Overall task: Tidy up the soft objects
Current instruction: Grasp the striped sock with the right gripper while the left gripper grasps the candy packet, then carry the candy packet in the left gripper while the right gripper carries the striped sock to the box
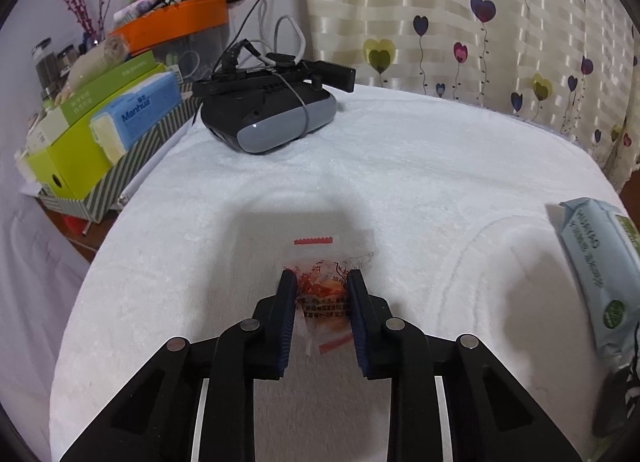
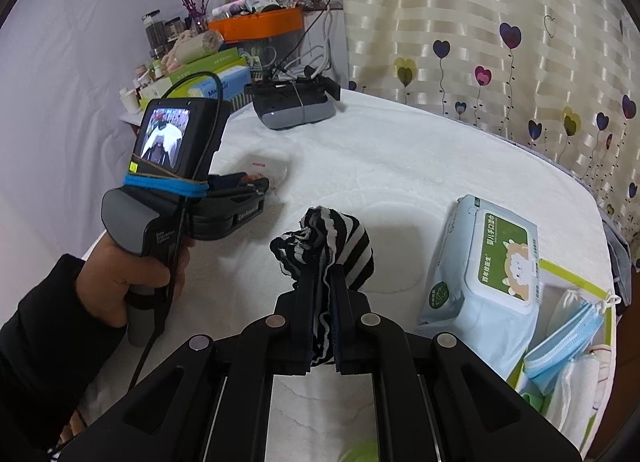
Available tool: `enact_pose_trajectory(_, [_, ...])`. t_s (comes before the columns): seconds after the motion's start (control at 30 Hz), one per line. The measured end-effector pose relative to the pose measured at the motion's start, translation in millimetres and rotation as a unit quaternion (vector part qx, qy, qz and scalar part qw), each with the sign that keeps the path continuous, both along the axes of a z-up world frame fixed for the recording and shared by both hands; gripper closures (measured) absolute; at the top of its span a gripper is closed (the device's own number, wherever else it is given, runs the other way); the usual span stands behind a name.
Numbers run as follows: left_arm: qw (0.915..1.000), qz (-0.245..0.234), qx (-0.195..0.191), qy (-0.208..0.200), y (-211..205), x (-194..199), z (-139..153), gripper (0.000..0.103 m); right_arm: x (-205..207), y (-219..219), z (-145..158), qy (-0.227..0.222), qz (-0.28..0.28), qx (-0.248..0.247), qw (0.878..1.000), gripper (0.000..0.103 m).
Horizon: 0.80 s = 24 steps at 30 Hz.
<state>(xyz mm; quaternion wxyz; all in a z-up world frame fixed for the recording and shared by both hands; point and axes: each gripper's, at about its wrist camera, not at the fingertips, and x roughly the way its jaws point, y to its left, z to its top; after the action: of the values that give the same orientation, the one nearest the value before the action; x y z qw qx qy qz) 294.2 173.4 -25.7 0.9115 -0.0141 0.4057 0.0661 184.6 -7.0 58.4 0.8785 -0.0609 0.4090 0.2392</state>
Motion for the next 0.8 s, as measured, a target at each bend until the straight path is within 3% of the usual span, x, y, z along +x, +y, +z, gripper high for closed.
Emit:
enact_pose_trajectory(0.5, [0.9967, -0.024, -0.022, -0.074, -40, -85, 78, 0.08, -44, -32, 38, -0.051, -0.011, 0.047, 0.998, 0.096])
enact_pose_trajectory(0.8, [0.992, -0.061, -0.035, -0.105, -83, -135, 107, 0.08, -78, -69, 61, -0.083, -0.036, 0.06, 0.994, 0.096])
